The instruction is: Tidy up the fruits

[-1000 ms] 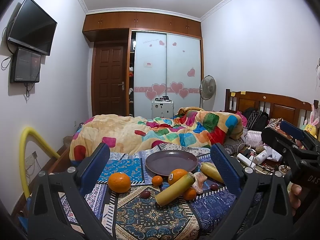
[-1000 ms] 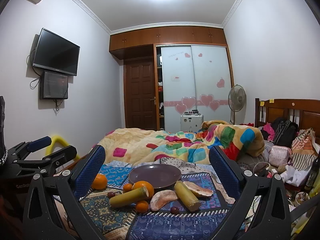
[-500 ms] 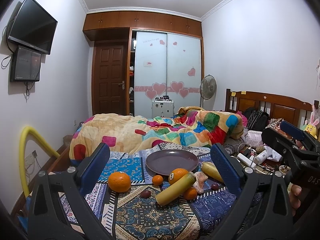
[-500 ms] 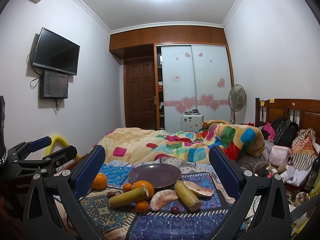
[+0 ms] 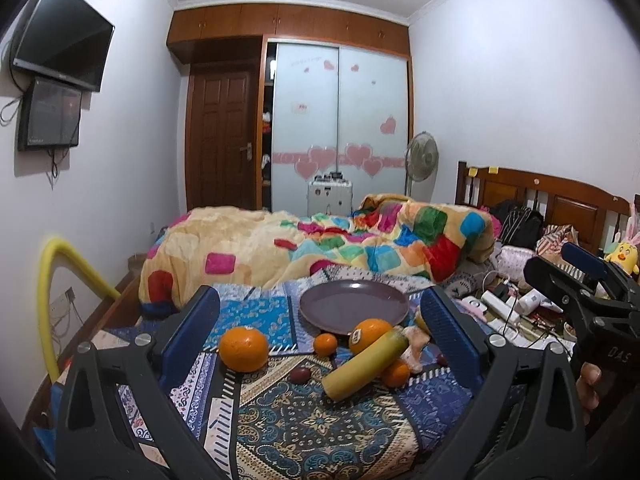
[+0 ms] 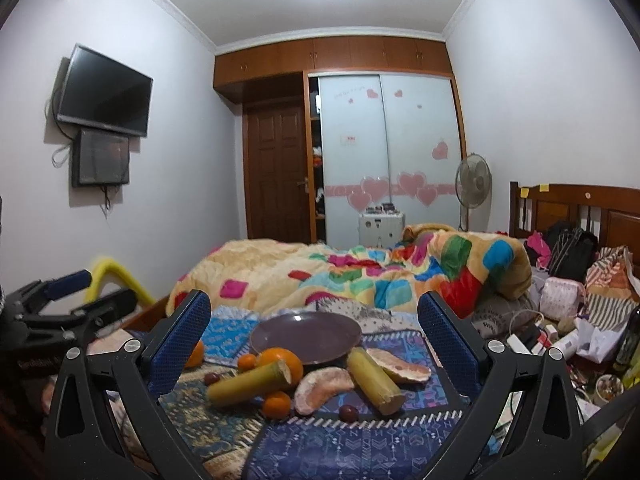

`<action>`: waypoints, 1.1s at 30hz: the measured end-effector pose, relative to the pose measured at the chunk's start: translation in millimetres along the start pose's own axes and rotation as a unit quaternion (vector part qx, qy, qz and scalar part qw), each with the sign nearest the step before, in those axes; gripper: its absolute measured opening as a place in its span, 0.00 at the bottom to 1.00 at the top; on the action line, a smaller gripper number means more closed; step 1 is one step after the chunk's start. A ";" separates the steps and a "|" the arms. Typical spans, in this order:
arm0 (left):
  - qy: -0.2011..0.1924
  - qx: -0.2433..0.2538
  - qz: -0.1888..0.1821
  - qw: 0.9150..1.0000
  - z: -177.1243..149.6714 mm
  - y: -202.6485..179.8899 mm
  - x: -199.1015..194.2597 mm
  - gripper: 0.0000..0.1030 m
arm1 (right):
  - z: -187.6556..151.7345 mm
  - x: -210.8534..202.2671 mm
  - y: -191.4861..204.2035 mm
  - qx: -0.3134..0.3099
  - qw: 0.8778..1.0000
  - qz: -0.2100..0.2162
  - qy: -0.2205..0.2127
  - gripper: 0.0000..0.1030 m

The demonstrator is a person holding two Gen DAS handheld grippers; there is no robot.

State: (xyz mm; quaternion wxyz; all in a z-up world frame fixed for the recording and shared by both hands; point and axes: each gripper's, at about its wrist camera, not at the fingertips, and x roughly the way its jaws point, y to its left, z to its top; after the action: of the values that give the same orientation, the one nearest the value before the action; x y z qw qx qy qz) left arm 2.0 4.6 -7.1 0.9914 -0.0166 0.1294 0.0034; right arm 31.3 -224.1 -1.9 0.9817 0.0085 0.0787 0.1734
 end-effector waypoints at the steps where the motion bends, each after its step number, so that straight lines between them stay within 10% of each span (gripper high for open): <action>1: 0.006 -0.001 0.002 1.000 -1.1 2.8 4.3 0.99 | -2.7 4.3 -2.0 -0.003 1.000 -0.003 0.007 1.00; 21: 0.213 -0.012 0.036 0.976 -56.6 81.7 136.6 0.89 | -59.4 97.3 -64.6 -0.049 0.979 -0.029 0.194 1.00; 33: 0.272 -0.002 0.032 0.962 -65.8 90.1 186.7 0.89 | -72.5 142.9 -81.0 -0.058 0.956 0.041 0.285 0.66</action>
State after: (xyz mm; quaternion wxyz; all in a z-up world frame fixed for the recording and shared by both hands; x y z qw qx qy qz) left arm 164.6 92.9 -121.5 0.9183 -0.0147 0.3945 0.0309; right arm 179.9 -252.1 -98.8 0.9091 -0.0951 0.3448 0.2134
